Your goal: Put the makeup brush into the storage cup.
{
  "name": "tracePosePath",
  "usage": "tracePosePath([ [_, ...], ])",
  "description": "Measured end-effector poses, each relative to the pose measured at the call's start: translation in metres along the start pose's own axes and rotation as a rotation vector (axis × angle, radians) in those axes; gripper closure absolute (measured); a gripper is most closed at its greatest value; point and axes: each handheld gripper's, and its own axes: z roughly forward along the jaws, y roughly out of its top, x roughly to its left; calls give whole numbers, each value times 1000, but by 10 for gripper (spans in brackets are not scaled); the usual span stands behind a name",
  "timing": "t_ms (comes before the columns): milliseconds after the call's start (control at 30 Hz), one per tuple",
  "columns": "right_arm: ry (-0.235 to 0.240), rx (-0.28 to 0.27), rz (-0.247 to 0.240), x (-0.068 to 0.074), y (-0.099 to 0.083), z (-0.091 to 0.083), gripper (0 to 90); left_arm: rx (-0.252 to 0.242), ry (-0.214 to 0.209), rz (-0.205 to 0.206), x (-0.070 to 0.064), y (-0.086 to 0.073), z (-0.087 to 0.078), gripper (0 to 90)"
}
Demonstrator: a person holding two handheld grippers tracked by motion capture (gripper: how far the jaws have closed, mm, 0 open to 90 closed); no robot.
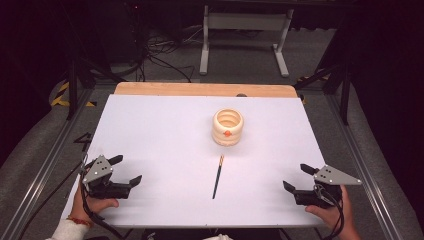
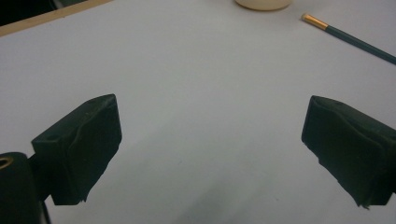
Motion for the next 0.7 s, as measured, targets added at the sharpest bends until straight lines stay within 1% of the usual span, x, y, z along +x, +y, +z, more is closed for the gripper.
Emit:
tracePosePath([
  [33,5,5,-1,1,2,2,158,2,-2,3,0,0,0,59],
  [67,10,6,-3,2,4,4,158,2,-13,2,0,-1,0,59],
  [133,30,14,1,6,10,9,158,12,-15,10,-1,-1,0,60],
  [167,38,21,2,8,13,12,160,13,-21,8,-1,-2,1,60],
  [233,34,33,-1,12,19,17,170,10,-31,4,-1,-2,1,62],
  [267,45,38,-3,13,22,20,176,14,-38,-1,-1,-2,1,65],
  [333,48,65,-4,19,29,28,189,13,-50,-7,-2,-2,2,64],
  [400,68,79,9,23,36,35,191,7,-56,-19,-2,-2,2,66],
  [433,72,86,11,26,40,39,194,11,-56,-11,-1,-2,2,67],
  [533,87,102,21,34,51,53,219,15,-56,-8,-1,-2,3,67],
  [600,89,135,13,41,56,64,237,12,-64,-20,-1,-3,3,67],
  [633,103,153,3,45,60,71,243,11,-64,-20,-1,-3,3,67],
  [700,109,175,-2,50,64,82,261,6,-68,-31,-2,-3,3,68],
])
